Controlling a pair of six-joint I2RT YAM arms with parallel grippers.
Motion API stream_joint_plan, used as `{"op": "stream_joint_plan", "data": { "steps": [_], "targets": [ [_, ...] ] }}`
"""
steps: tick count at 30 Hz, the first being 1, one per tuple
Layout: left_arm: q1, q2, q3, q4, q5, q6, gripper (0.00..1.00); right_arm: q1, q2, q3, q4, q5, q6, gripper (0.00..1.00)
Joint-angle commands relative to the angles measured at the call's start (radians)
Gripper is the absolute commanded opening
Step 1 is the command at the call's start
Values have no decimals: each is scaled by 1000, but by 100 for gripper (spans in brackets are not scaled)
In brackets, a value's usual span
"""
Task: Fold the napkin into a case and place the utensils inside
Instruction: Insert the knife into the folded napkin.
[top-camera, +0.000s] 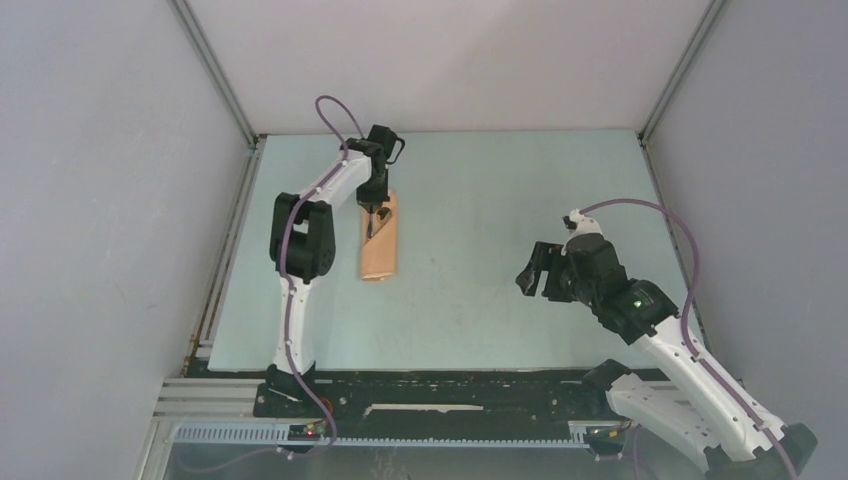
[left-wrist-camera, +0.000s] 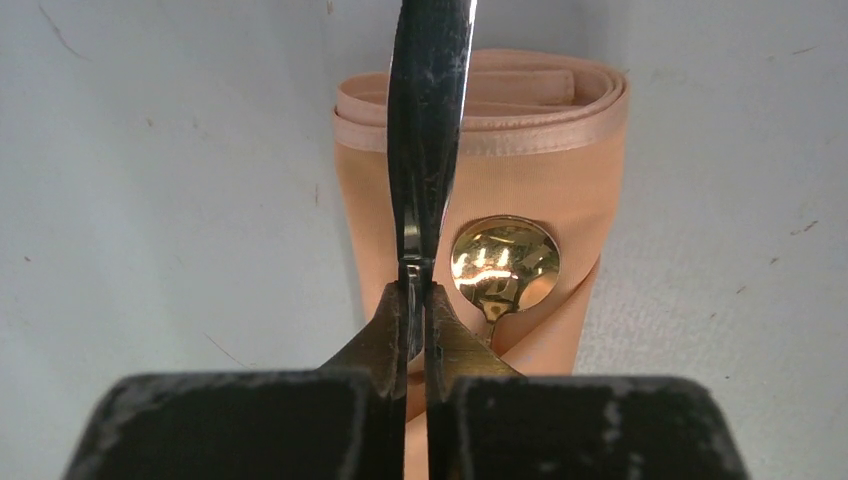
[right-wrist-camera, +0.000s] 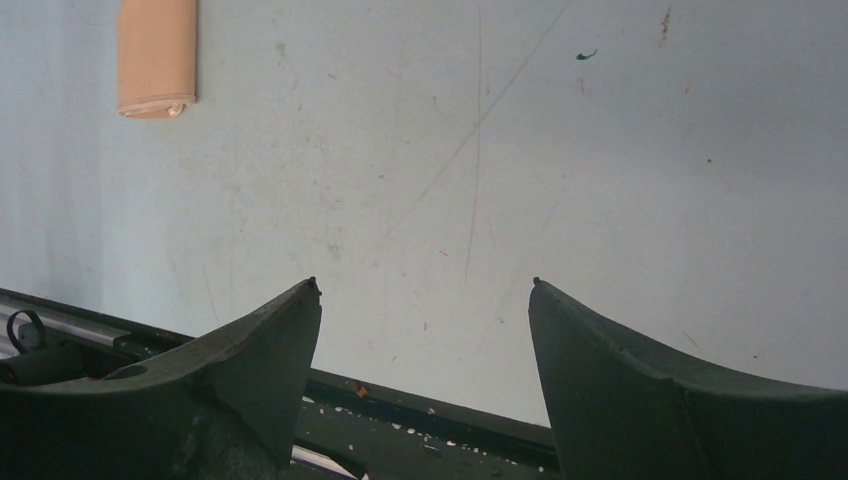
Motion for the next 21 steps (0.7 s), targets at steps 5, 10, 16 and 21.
{"op": "stream_joint_plan", "data": {
  "steps": [5,10,16,21],
  "targets": [
    [-4,-84,-83,34,27,-43,0,-10,-18,26,-26,28,-18,85],
    [-11,-142,-189,75,26,-58,0,-11,-19,26,-26,26,-15,86],
    [-17,-212,-300,116,25,-72,0,-10,-13,24,-31,27,-12,87],
    [-23,-240,-353,130,79,-90,0,-10,-15,24,-32,26,-10,87]
  ]
}}
